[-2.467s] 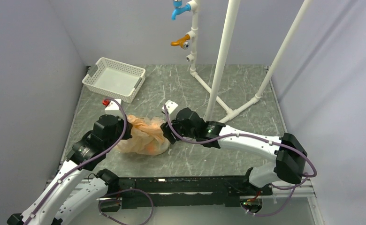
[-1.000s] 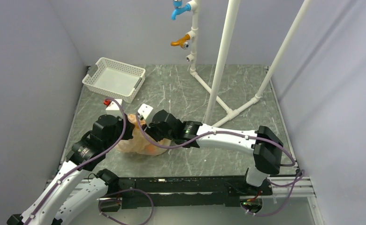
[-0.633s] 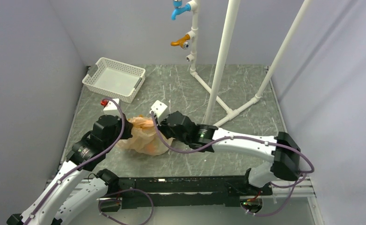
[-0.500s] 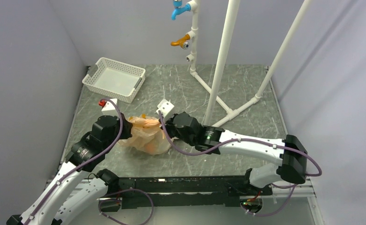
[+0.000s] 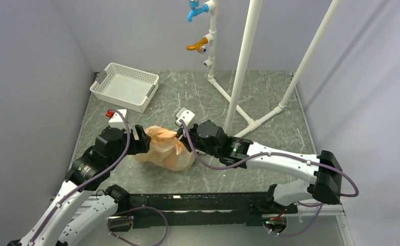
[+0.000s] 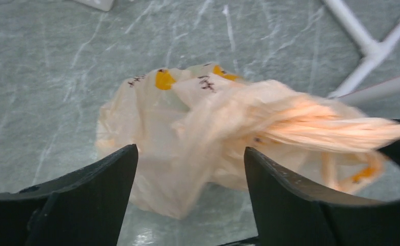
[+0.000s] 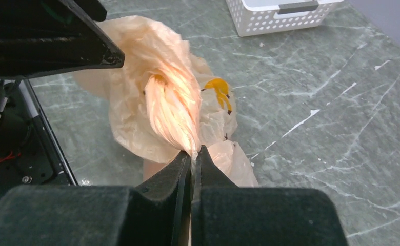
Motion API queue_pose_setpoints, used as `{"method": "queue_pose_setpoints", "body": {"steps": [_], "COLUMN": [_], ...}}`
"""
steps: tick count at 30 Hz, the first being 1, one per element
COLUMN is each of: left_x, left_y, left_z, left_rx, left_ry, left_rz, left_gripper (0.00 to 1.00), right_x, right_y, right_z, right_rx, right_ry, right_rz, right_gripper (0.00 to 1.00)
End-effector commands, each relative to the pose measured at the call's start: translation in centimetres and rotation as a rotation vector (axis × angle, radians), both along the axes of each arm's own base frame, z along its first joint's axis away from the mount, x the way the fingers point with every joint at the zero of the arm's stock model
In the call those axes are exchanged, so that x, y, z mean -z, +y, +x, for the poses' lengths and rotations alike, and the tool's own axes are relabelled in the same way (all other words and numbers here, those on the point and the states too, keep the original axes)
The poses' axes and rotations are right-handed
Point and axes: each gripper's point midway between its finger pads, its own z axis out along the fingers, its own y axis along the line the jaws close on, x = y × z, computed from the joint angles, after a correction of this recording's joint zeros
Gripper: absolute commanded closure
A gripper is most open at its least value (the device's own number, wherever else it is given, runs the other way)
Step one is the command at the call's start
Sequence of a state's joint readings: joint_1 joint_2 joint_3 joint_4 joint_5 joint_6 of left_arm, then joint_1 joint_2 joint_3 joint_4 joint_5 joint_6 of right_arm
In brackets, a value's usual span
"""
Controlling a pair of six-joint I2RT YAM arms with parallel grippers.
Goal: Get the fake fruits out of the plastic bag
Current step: Untie the plastic bag at the center of the board.
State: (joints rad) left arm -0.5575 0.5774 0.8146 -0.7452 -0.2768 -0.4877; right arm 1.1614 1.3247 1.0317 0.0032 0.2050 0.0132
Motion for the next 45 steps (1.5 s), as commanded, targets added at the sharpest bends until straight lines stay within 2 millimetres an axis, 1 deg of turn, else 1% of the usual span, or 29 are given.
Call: {"method": "queue_pose_setpoints", "body": {"steps": [1,2,3,5,8,10,13,17,20,22,24,26,29,31,35,37,38,40,41,43,45], "left_x": [-5.6,-6.5,-7.1,-8.1,-9.2,-8.0,-6.5,-5.3,-3.8,-2.4,-1.0,0.1,0.3,0.0,-0.8,-1.4,-1.8,-2.4,-2.4,-2.7,-3.0], "left_y": [-1.6,-1.9,-2.0,-2.5,-4.1,-5.0,-5.9,-8.0,-8.2,-8.2,-8.0,-7.8,-7.6,-7.0,-4.7,-2.6,-1.5,0.1,0.4,0.1,-0.5], "left_z": [-0.6,-0.6,-0.6,-0.2,0.9,2.0,2.8,1.5,0.7,0.4,0.5,0.5,0.7,1.1,2.1,2.5,2.6,2.4,2.4,2.1,1.7], "left_rx": [0.156,0.183,0.195,0.219,0.282,0.304,0.339,0.466,0.498,0.508,0.487,0.472,0.456,0.413,0.273,0.148,0.074,-0.023,-0.041,-0.022,0.010], "left_ry": [-0.137,-0.166,-0.184,-0.194,-0.151,-0.083,-0.025,-0.023,-0.014,0.013,0.051,0.087,0.088,0.075,0.049,0.028,0.013,-0.029,-0.041,-0.076,-0.101], "left_rz": [-0.030,-0.031,-0.025,-0.013,0.015,0.054,0.079,0.016,-0.008,-0.011,-0.004,0.003,0.006,0.024,0.071,0.089,0.086,0.064,0.052,0.015,-0.026], "left_gripper": [0.10,0.04,0.01,0.01,0.01,0.00,0.01,0.01,0.01,0.03,0.09,0.17,0.32,0.46,0.73,0.87,0.92,0.95,0.96,0.97,0.97], "right_x": [-1.9,-1.8,-1.4,-1.1,-0.8,-0.8,-1.0,-1.1,-1.0,-0.9,-0.8,-0.8,-0.8,-0.8,-0.5,-0.2,-0.2,0.4,0.3,1.5,2.9], "right_y": [1.3,1.4,1.4,1.5,1.6,1.7,1.6,0.9,0.6,0.5,0.3,0.1,0.0,-0.2,-0.9,-1.6,-2.0,-3.3,-3.9,-5.6,-6.7], "right_z": [-1.1,-1.4,-1.8,-2.3,-2.3,-2.4,-2.1,-1.8,-2.0,-2.2,-2.3,-2.2,-2.1,-1.9,-1.5,-1.2,-0.9,-0.4,0.0,0.6,0.6], "right_rx": [-0.108,-0.130,-0.153,-0.181,-0.179,-0.181,-0.165,-0.137,-0.137,-0.140,-0.136,-0.126,-0.120,-0.114,-0.078,-0.047,-0.018,0.054,0.100,0.195,0.233], "right_ry": [-0.012,-0.009,-0.007,-0.004,0.015,0.017,0.009,0.002,0.007,0.014,0.014,0.013,0.008,0.002,-0.009,-0.011,-0.014,-0.013,-0.008,0.011,0.039], "right_rz": [0.003,0.000,-0.005,0.001,0.000,0.004,0.004,0.006,0.011,0.011,0.014,0.016,0.009,0.000,-0.013,-0.009,-0.002,0.013,0.033,0.028,0.011], "right_gripper": [1.00,1.00,1.00,1.00,1.00,1.00,1.00,1.00,1.00,1.00,1.00,1.00,1.00,1.00,1.00,1.00,1.00,1.00,1.00,0.97,0.97]}}
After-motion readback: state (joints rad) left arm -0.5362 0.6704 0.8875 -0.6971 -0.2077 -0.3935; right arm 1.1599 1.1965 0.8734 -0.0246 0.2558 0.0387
